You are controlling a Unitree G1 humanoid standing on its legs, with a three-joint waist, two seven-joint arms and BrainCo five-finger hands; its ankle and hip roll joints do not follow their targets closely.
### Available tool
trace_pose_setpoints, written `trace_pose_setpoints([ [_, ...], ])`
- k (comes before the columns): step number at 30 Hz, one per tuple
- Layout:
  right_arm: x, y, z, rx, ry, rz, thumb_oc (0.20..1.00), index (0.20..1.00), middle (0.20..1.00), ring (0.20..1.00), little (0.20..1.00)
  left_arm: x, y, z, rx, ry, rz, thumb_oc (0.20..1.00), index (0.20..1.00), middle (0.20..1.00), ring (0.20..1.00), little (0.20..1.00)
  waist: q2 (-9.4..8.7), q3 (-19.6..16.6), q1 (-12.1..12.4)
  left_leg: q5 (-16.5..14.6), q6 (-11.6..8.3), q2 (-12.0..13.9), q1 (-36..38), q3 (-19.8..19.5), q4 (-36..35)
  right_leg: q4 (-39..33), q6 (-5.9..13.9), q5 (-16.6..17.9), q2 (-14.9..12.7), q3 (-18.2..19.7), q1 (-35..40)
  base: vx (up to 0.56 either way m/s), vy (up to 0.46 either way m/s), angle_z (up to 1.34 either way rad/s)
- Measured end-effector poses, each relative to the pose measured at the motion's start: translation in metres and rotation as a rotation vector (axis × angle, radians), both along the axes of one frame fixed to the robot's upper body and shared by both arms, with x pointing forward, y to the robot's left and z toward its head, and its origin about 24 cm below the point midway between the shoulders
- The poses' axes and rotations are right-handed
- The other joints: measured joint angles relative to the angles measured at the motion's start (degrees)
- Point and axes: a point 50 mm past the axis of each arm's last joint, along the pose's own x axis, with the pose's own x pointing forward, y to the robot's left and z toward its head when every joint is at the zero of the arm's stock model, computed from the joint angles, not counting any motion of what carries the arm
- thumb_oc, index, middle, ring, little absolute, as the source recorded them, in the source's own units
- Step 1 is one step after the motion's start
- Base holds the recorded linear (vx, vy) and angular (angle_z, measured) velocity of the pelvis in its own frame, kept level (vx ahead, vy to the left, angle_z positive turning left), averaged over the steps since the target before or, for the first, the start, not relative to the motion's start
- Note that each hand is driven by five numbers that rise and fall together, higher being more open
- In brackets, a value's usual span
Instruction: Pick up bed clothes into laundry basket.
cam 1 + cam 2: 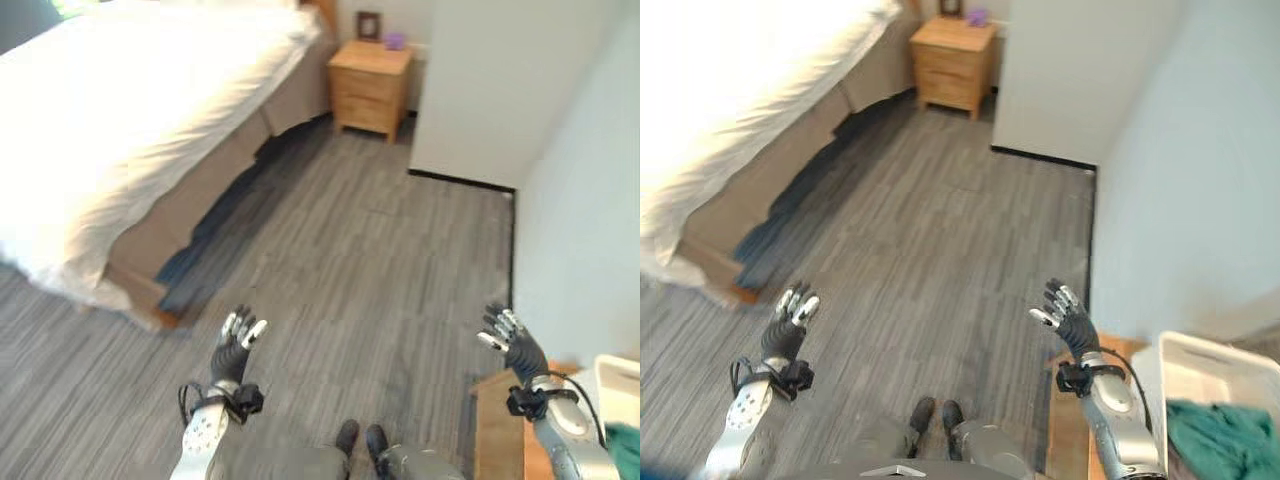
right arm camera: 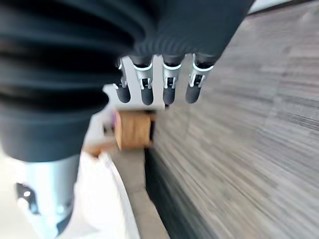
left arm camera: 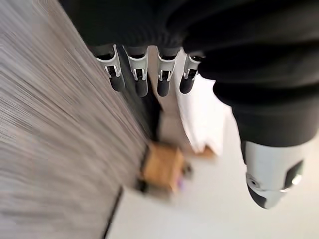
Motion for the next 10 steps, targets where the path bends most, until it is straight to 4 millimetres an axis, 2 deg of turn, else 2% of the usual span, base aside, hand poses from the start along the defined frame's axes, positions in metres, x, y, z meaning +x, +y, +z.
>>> trace_pose_setpoints([
  [1, 0.000, 0.003, 0.005, 0.022, -0.030, -0.017, 1.000, 1.000, 1.000, 1.000, 1.000, 0.000, -0.007, -0.001, -0.007, 0.006, -0.031, 1.000, 1.000, 1.000, 1.000, 1.000, -0.93, -0.17, -1.39, -1.38, -2.50, 4.26, 2.21, 4.69, 6.03, -3.29, 0.15, 0.01, -1.31, -5.61, 2.43, -0.12, -0.045, 1.81],
  [2, 0.000, 0.005, 0.009, 0.042, -0.059, -0.036, 1.000, 1.000, 1.000, 1.000, 1.000, 0.003, -0.011, 0.000, -0.014, -0.003, -0.052, 1.000, 1.000, 1.000, 1.000, 1.000, -2.03, -0.49, -3.18, -2.41, -3.39, 5.90, 4.99, 6.84, 6.63, -4.82, 1.02, -0.48, -2.25, -7.80, 3.55, -0.17, -0.041, 1.65],
  [3, 0.002, 0.005, 0.010, 0.045, -0.069, -0.038, 1.000, 1.000, 1.000, 1.000, 1.000, 0.005, -0.014, 0.002, -0.016, -0.015, -0.061, 1.000, 1.000, 1.000, 1.000, 1.000, -1.85, -0.93, -3.50, -2.38, -3.36, 6.86, 6.56, 8.46, 6.56, -7.27, 4.07, 0.11, -2.23, -7.86, 3.87, -0.12, 0.023, 1.15],
  [4, 0.004, 0.001, 0.011, 0.039, -0.075, -0.050, 1.000, 1.000, 1.000, 1.000, 1.000, 0.012, -0.023, 0.006, -0.037, -0.040, -0.085, 1.000, 1.000, 1.000, 1.000, 1.000, 0.97, 0.12, -3.95, -2.60, -3.54, 9.75, 8.81, 9.16, 5.41, -3.56, 10.93, -3.88, -2.79, -11.26, 2.06, -0.05, 0.086, 1.13],
  [5, -0.001, -0.005, 0.012, 0.037, -0.078, -0.078, 1.000, 1.000, 1.000, 1.000, 1.000, 0.018, -0.028, 0.013, -0.041, -0.074, -0.107, 1.000, 1.000, 1.000, 1.000, 1.000, 1.98, -0.69, -5.72, -2.74, -6.44, 11.50, 9.05, 13.16, 4.89, 2.45, 7.64, -5.98, -5.35, -11.68, -0.15, 0.03, 0.155, 2.02],
  [6, -0.016, -0.012, 0.000, 0.060, -0.020, -0.140, 1.000, 1.000, 1.000, 1.000, 1.000, 0.030, -0.038, 0.017, -0.045, -0.095, -0.147, 1.000, 1.000, 1.000, 1.000, 1.000, 3.47, -1.97, -7.95, -3.12, -7.41, 10.92, 12.02, 16.13, -2.81, -1.35, 5.31, -3.72, -6.78, -16.70, 1.60, 0.05, 0.118, 1.96],
  [7, -0.021, -0.013, -0.003, 0.058, -0.004, -0.143, 1.000, 1.000, 1.000, 1.000, 1.000, 0.032, -0.041, 0.023, -0.048, -0.121, -0.159, 1.000, 1.000, 1.000, 1.000, 1.000, 4.13, -2.72, -8.04, -2.87, -7.05, 8.70, 13.33, 13.51, -8.39, -2.99, 5.08, -2.53, -6.36, -16.76, 1.34, 0.03, 0.103, 1.31],
  [8, -0.022, -0.014, -0.004, 0.052, 0.002, -0.139, 1.000, 1.000, 1.000, 1.000, 1.000, 0.034, -0.042, 0.030, -0.055, -0.156, -0.162, 1.000, 1.000, 1.000, 1.000, 1.000, 6.08, -2.81, -7.40, -2.46, -5.98, 6.93, 14.93, 11.49, -12.53, -3.96, 4.90, -1.36, -5.43, -16.84, 1.22, 0.02, 0.053, 0.17],
  [9, -0.019, -0.014, -0.004, 0.051, 0.003, -0.133, 1.000, 1.000, 1.000, 1.000, 1.000, 0.034, -0.043, 0.034, -0.061, -0.176, -0.157, 1.000, 1.000, 1.000, 1.000, 1.000, 8.08, -2.64, -7.14, -1.04, -3.77, 5.59, 16.06, 9.10, -15.17, -5.10, 4.84, -0.14, -3.78, -17.18, 1.12, 0.03, 0.109, -0.22],
  [10, -0.017, -0.005, -0.006, 0.082, 0.005, -0.124, 1.000, 1.000, 1.000, 1.000, 1.000, 0.033, -0.039, 0.033, -0.056, -0.170, -0.141, 1.000, 1.000, 1.000, 1.000, 1.000, 7.64, -2.42, -6.50, -0.31, -3.48, 5.11, 16.84, 8.97, -15.75, -4.69, 5.13, 0.13, -4.07, -16.16, 1.09, 0.04, 0.114, -0.32],
])
